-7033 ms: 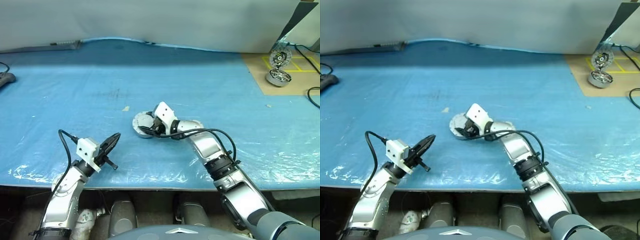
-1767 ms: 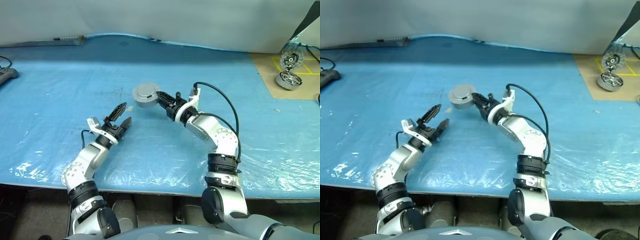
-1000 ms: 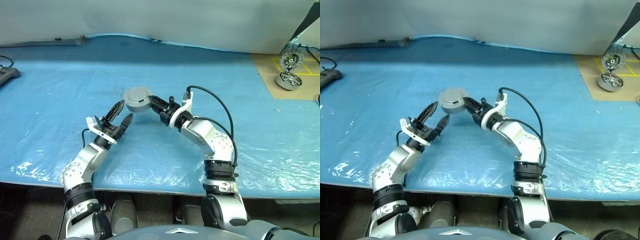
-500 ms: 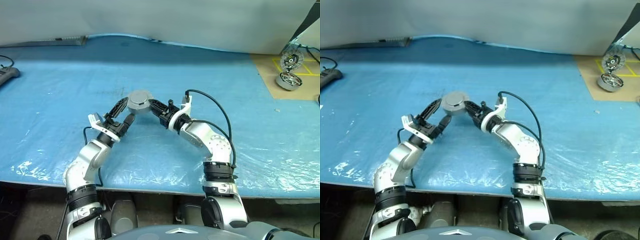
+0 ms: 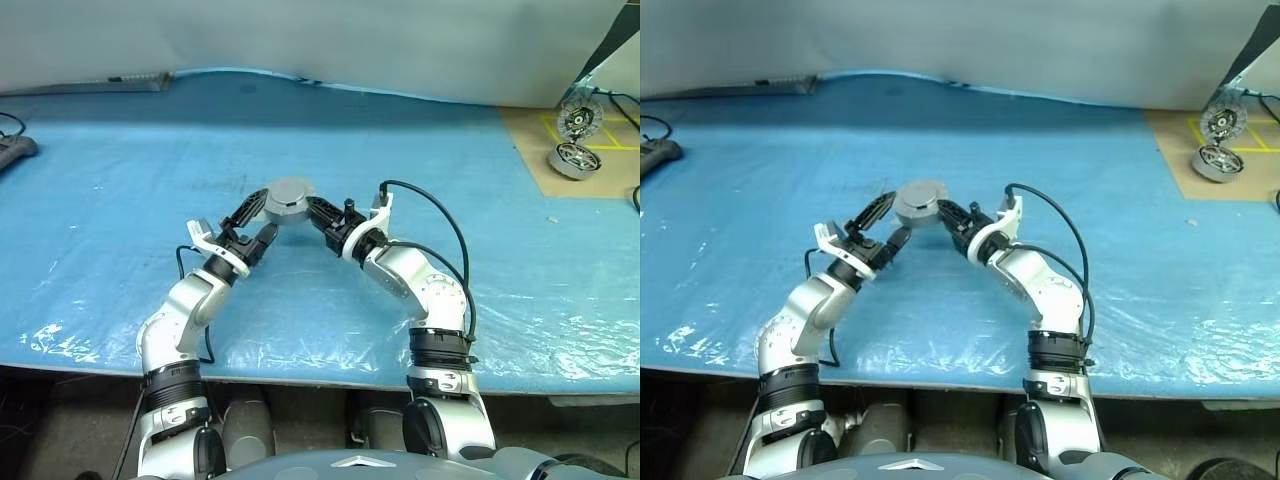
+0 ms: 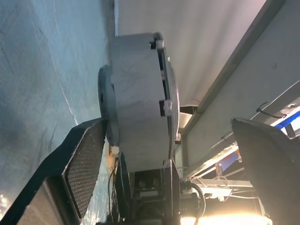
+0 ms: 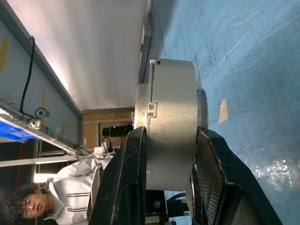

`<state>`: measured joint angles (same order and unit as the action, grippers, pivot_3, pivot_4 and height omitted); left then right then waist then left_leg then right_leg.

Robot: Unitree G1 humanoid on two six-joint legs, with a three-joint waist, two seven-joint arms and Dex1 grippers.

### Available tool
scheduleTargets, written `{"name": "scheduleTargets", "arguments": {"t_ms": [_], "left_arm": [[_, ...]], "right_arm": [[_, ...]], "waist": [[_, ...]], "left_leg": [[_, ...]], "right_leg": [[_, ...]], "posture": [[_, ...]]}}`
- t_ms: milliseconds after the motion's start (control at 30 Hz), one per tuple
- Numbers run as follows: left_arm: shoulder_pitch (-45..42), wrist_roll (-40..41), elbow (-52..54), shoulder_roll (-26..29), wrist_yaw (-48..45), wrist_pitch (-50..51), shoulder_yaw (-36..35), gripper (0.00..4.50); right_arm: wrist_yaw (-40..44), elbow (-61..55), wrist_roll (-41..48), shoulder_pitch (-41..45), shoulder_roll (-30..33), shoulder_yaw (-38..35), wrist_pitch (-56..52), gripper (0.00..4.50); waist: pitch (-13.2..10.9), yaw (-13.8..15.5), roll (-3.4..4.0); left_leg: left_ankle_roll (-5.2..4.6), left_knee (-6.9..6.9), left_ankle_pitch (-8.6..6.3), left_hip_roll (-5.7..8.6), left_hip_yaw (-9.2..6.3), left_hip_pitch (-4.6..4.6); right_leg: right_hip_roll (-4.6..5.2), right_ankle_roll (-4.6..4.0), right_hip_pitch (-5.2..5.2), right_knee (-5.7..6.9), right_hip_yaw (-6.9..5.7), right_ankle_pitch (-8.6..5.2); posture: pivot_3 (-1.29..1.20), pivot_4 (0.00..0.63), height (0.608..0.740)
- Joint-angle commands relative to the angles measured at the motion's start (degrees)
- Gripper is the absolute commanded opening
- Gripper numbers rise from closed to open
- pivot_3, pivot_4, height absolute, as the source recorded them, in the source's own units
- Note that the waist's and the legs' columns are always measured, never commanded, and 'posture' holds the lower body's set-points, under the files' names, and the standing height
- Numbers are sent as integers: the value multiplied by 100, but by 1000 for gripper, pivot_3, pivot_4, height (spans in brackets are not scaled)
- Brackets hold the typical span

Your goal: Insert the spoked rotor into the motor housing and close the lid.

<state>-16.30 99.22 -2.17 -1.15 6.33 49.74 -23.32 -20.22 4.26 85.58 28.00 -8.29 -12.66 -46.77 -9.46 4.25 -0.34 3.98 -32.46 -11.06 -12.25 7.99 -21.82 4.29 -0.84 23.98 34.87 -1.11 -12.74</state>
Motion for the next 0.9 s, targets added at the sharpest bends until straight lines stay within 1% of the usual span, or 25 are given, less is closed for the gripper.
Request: {"name": "scheduleTargets", "arguments": {"t_ms": [33, 333, 733, 833, 900], "left_arm": [[46, 219, 360, -14, 106, -95, 143, 4500], [20, 185, 387, 6, 124, -346, 275, 4500], [-478, -228, -75, -62, -39, -739, 343, 4500], [-565, -276, -193, -101, 42, -766, 362, 3897], [-571, -309, -263, -67, 20, -742, 335, 3257]], "right_arm": [[285, -259, 86, 331, -182, 43, 106, 1112], [296, -468, 245, 244, -194, 167, -85, 1112], [232, -720, 528, 98, -187, 349, -215, 1112], [235, -726, 547, 77, -143, 387, -254, 1112], [239, -736, 524, 61, -100, 413, -296, 1112]], "waist": [[0, 0, 0], [0, -1, 0], [0, 1, 0], [1, 1, -1], [1, 2, -1]], "left_leg": [[0, -2, 0, 0, 0, 0], [0, -19, 0, 0, -3, -3], [0, -30, 0, 1, -7, -6], [0, -32, 0, 2, -7, -6], [0, -33, 0, 1, -9, -8]], "right_leg": [[0, 0, 0, 1, 0, 0], [0, 5, 0, 11, 2, 3], [1, 10, -1, 16, 3, 7], [1, 10, -1, 19, 3, 7], [1, 10, -1, 21, 2, 7]], "posture": [[0, 150, 740], [0, 150, 740], [0, 150, 740], [0, 150, 740], [0, 150, 740]]}}
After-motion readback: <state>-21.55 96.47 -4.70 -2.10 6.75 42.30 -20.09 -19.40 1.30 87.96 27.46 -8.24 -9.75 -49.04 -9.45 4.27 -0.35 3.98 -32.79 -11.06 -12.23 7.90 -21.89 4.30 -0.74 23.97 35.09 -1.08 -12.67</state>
